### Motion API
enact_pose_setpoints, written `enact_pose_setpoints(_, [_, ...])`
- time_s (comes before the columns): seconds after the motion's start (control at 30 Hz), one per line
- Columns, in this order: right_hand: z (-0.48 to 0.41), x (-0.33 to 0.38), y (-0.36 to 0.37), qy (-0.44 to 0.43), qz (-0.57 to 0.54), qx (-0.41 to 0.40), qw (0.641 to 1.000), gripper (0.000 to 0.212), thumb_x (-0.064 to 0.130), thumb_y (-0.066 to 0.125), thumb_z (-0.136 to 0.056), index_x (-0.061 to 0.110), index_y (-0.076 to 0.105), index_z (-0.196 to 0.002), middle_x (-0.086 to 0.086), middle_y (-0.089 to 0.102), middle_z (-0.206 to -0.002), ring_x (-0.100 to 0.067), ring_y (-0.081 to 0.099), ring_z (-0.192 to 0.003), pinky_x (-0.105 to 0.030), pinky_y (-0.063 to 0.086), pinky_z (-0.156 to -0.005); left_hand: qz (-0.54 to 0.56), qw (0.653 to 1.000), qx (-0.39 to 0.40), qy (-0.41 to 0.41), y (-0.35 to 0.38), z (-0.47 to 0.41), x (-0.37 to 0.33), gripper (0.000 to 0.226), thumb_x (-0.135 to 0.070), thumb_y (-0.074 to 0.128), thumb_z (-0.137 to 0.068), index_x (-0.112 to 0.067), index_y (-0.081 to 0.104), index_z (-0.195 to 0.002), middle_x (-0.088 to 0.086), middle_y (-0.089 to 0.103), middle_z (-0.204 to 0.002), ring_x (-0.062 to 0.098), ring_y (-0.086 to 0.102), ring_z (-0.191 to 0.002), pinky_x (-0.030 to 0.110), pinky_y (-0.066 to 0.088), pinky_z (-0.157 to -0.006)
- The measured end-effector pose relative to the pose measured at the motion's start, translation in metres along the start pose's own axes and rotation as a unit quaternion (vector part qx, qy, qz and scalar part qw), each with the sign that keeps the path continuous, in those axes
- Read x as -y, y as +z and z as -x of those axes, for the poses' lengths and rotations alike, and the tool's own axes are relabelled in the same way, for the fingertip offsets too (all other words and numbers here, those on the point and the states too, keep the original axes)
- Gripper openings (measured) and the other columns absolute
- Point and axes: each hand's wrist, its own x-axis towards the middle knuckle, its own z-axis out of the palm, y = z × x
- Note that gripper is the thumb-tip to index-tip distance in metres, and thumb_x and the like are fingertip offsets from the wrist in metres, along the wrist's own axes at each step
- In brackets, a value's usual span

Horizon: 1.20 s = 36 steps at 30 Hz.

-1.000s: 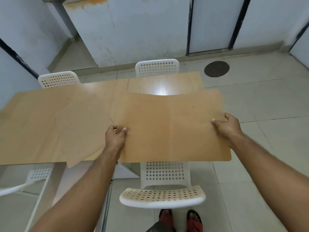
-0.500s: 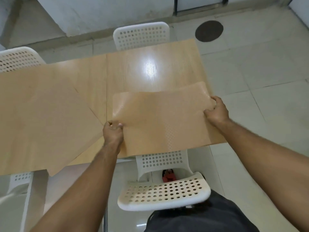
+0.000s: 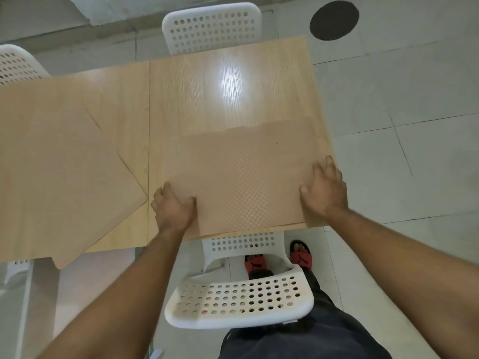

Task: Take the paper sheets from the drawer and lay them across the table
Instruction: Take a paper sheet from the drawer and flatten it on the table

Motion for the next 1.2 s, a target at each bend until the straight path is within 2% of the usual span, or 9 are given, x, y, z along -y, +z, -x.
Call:
enact_pose_setpoints(0.17, [0.01, -0.007, 0.007, -0.027, 0.031, 0.016, 0.999, 0.07, 0.036, 0.043, -0.098, 0.008, 0.019, -0.157, -0.016, 0.01, -0.166, -0.031, 0.01, -0.152, -0.044, 0.017, -0.121, -0.079, 0.995, 0.05, 0.017, 0.019, 0.015, -0.001, 0.089, -0.058, 0.057, -0.09, -0.016, 0.016, -0.157, 0.018, 0.004, -0.165, 0.039, 0.006, -0.15, 0.059, 0.026, -0.114])
enact_pose_setpoints(0.3, [0.019, -0.011, 0.012, -0.034, 0.049, 0.017, 0.998, 0.071, 0.038, 0.041, -0.098, 0.007, 0.017, -0.157, -0.017, 0.011, -0.166, -0.032, 0.01, -0.153, -0.043, 0.013, -0.122, -0.105, 0.992, 0.062, 0.036, 0.025, 0.019, -0.004, 0.098, -0.066, 0.059, -0.085, -0.017, 0.013, -0.157, 0.02, 0.003, -0.164, 0.041, 0.002, -0.15, 0.06, 0.025, -0.115])
enact_pose_setpoints(0.4, [0.025, -0.015, 0.014, -0.022, 0.052, 0.004, 0.998, 0.07, 0.038, 0.04, -0.098, 0.005, 0.019, -0.156, -0.019, 0.014, -0.164, -0.033, 0.012, -0.152, -0.044, 0.015, -0.123, -0.126, 0.988, 0.072, 0.052, 0.025, 0.023, -0.006, 0.106, -0.071, 0.061, -0.081, -0.016, 0.013, -0.157, 0.022, 0.003, -0.164, 0.043, 0.002, -0.149, 0.056, 0.021, -0.116])
enact_pose_setpoints(0.5, [0.029, -0.018, 0.016, -0.007, 0.047, -0.006, 0.999, 0.07, 0.037, 0.041, -0.097, 0.005, 0.021, -0.155, -0.02, 0.017, -0.164, -0.034, 0.013, -0.152, -0.046, 0.018, -0.122, -0.139, 0.985, 0.087, 0.061, 0.025, 0.027, -0.008, 0.111, -0.074, 0.062, -0.077, -0.018, 0.009, -0.158, 0.021, 0.0, -0.164, 0.042, 0.0, -0.15, 0.058, 0.024, -0.115])
enact_pose_setpoints(0.67, [0.024, -0.025, 0.01, 0.018, 0.024, -0.005, 1.0, 0.071, 0.037, 0.04, -0.098, 0.004, 0.016, -0.157, -0.02, 0.01, -0.165, -0.033, 0.011, -0.152, -0.044, 0.017, -0.122, -0.139, 0.983, 0.101, 0.071, 0.031, 0.037, -0.016, 0.115, -0.074, 0.064, -0.075, -0.019, 0.006, -0.158, 0.02, -0.003, -0.165, 0.043, -0.004, -0.15, 0.06, 0.024, -0.115])
enact_pose_setpoints(1.2, [0.022, -0.027, 0.014, 0.012, 0.022, 0.012, 1.0, 0.074, 0.042, 0.037, -0.1, 0.007, 0.009, -0.158, -0.018, 0.002, -0.166, -0.033, 0.005, -0.153, -0.043, 0.015, -0.122, -0.114, 0.988, 0.1, 0.035, 0.033, 0.035, -0.018, 0.12, -0.069, 0.073, -0.07, -0.025, 0.006, -0.158, 0.012, -0.009, -0.166, 0.036, -0.007, -0.152, 0.064, 0.027, -0.113])
